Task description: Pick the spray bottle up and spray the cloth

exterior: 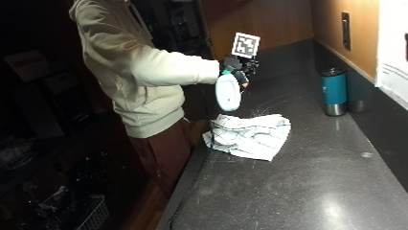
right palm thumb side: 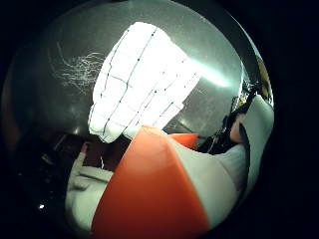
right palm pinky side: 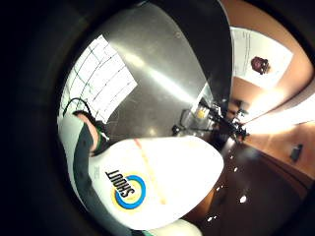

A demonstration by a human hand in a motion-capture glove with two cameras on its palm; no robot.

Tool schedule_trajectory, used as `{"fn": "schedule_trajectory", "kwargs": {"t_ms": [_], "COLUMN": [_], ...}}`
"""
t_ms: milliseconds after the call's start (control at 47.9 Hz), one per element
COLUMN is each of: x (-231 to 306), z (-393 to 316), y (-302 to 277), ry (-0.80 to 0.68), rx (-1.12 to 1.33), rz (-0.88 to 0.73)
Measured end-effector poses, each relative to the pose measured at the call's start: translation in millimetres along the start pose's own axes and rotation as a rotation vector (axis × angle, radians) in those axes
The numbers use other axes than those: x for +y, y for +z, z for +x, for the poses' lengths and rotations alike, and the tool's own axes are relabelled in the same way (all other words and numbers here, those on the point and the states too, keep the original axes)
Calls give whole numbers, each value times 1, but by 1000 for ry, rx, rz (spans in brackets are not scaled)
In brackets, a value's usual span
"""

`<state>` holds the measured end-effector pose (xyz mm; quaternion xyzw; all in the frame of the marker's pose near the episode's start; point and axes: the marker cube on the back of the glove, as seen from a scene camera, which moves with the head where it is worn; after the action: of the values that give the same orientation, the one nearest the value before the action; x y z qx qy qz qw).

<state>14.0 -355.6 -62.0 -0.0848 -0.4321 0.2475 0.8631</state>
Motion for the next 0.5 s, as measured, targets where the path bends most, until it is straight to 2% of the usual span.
{"fn": "schedule_trajectory", "kwargs": {"t_ms": [63,230,272,334,376,501], "x": [14,17,18,23,26,28], "z": [-1,9,34,95,114,109], "y": [-5,-16,-25,-45,-52,-63], "ry": [73,79,75,47,9,-56], "rx": [119,160,324,767,886,734], "rz": [-66,-56,-49,-42,-32,43]}}
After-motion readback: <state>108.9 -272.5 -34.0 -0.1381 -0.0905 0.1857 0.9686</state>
